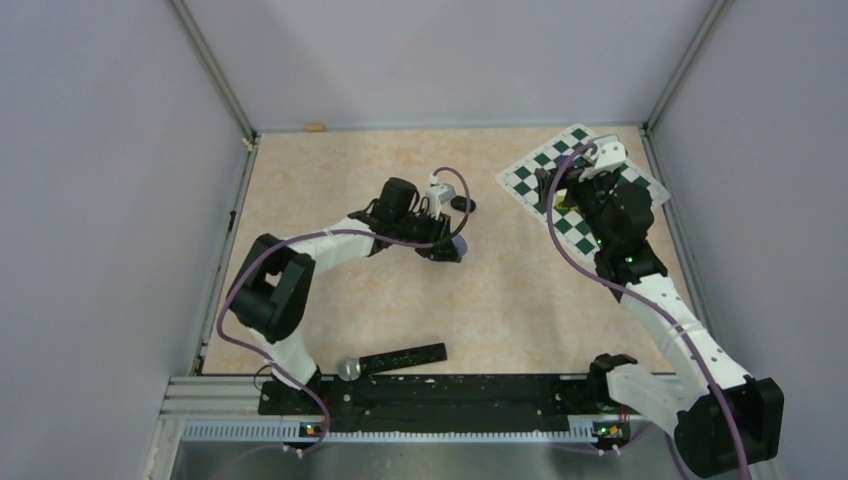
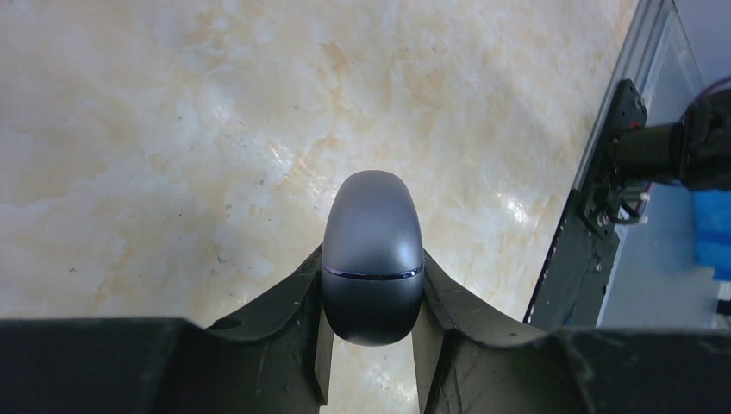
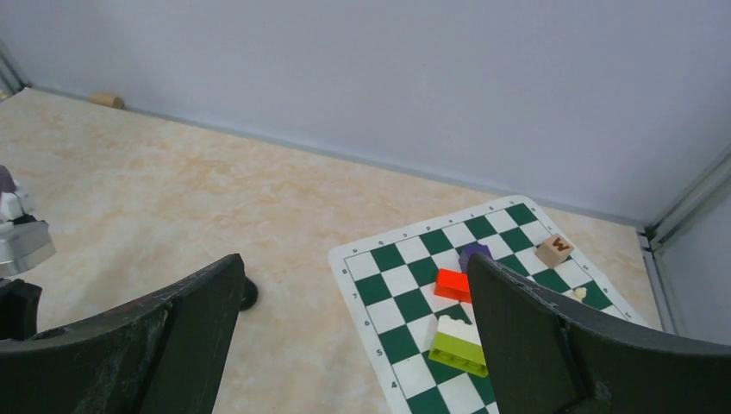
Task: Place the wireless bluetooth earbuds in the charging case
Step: Place the charging case at the center of the board.
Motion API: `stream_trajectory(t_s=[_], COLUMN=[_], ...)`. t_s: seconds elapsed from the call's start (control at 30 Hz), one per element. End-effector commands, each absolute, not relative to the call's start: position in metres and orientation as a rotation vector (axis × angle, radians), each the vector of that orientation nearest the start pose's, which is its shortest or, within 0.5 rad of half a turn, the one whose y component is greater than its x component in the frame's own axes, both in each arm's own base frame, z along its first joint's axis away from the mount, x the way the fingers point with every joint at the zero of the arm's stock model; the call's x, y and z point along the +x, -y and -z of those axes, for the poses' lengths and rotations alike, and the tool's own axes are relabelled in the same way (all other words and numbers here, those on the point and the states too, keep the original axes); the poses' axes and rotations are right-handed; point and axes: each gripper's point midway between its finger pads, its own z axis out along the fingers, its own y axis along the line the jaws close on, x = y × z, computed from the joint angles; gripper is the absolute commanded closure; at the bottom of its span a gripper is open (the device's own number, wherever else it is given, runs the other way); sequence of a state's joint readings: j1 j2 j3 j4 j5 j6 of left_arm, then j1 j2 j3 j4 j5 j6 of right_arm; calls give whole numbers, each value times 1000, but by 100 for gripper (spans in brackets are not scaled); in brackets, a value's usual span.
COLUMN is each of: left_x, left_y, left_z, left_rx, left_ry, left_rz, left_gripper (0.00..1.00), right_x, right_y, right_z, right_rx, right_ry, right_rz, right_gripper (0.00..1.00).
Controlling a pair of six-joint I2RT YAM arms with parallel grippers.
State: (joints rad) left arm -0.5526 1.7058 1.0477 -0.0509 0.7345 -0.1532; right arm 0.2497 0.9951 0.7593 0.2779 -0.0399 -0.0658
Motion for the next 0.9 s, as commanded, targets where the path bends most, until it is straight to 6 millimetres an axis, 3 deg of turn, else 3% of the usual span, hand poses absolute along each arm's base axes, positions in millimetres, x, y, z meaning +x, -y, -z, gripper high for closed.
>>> stream_trajectory(t_s=[0.0, 0.27, 0.6, 0.67, 0.73, 0.77, 0.87], left_x=[323, 339, 347, 347, 347, 348, 349], left_y=[340, 339, 338, 337, 335, 333, 327], left_z=[-121, -60, -40, -38, -38, -39, -43], left_rx=[651, 512, 398, 379, 365, 358, 349], left_ry=[-2220, -2495, -2600, -2613, -2616, -2618, -2614], left_rz=[1202, 1117, 1140, 1138, 1129, 1120, 1095], left_gripper=[97, 89, 62, 48, 24, 6, 1], right_x=[366, 370, 373, 373, 373, 373, 373], right_y=[-80, -80, -82, -82, -81, -81, -79], right_z=[-325, -318, -313, -312, -313, -313, -313], right_rx=[-200, -210, -220, -220, -217, -217, -212], right_ry=[-1458, -1472, -1484, -1485, -1484, -1484, -1480], right_rz=[-141, -140, -143, -141, -138, -136, -129], right_gripper=[1, 1, 1, 1, 1, 1, 1])
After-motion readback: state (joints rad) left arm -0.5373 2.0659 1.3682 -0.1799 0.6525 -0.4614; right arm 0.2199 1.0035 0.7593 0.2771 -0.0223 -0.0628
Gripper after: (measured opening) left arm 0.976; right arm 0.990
